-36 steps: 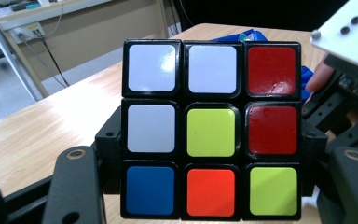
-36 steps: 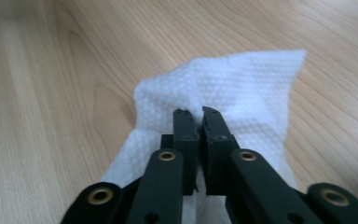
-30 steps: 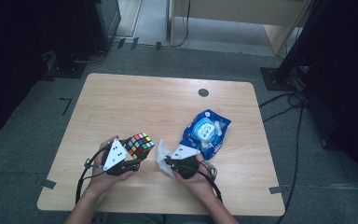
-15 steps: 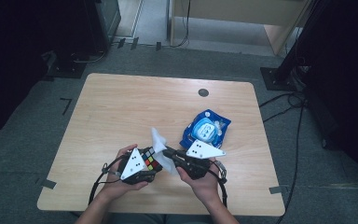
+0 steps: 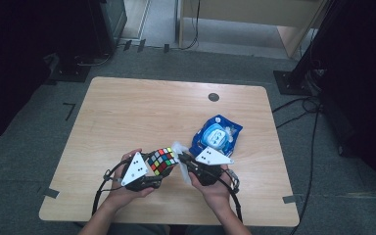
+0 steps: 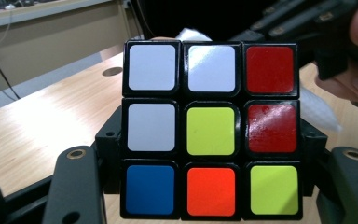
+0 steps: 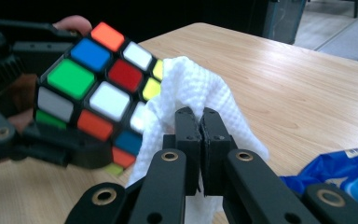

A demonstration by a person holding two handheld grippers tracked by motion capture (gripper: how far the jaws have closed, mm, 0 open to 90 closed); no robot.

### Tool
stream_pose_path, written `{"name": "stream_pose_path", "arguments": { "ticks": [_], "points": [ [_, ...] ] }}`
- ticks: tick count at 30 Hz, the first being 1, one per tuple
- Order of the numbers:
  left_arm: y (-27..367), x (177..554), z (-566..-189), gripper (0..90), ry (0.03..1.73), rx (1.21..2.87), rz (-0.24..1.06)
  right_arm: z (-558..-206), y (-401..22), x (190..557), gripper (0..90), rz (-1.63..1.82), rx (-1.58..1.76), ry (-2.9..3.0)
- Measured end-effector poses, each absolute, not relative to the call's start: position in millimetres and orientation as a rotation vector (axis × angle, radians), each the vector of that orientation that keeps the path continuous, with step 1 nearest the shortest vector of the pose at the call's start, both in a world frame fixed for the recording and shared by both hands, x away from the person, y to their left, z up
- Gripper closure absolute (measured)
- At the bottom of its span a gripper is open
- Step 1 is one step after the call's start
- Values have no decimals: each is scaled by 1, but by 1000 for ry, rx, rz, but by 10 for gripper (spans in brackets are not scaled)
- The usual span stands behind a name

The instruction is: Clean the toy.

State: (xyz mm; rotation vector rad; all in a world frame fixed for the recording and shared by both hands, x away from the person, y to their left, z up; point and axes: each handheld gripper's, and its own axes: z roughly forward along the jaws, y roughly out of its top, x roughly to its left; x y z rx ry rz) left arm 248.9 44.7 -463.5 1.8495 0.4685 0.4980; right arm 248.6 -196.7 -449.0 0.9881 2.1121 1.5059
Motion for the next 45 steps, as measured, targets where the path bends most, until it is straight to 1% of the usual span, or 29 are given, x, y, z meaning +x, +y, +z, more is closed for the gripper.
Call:
{"name": "stream_pose_path", "arguments": {
  "ticks": [3,6,9,11,17,21,27,33,40,45],
  "points": [
    [46,251,-464,338,481,1854,516,-448,-197,247,888,1503,994,2098],
    [44,252,-468,338,482,1886,531,-437,-199,242,889,1554,977,2053],
    [40,251,-472,338,472,1908,520,-421,-195,232,889,1697,880,2047],
    [35,248,-472,338,455,1916,521,-417,-187,226,888,1719,821,2069],
    [32,243,-467,338,424,1910,509,-423,-181,226,887,1691,838,2093],
    [33,243,-466,338,424,1898,495,-430,-187,233,886,1684,910,2082],
    [37,244,-463,338,434,1894,508,-440,-195,243,885,1627,990,2084],
    [39,246,-464,338,438,1891,499,-441,-195,243,885,1617,1007,2088],
    [32,244,-469,338,419,1931,497,-430,-183,231,881,1656,908,2099],
    [33,243,-466,338,418,1924,501,-436,-189,238,883,1619,965,2101]
  ]
}}
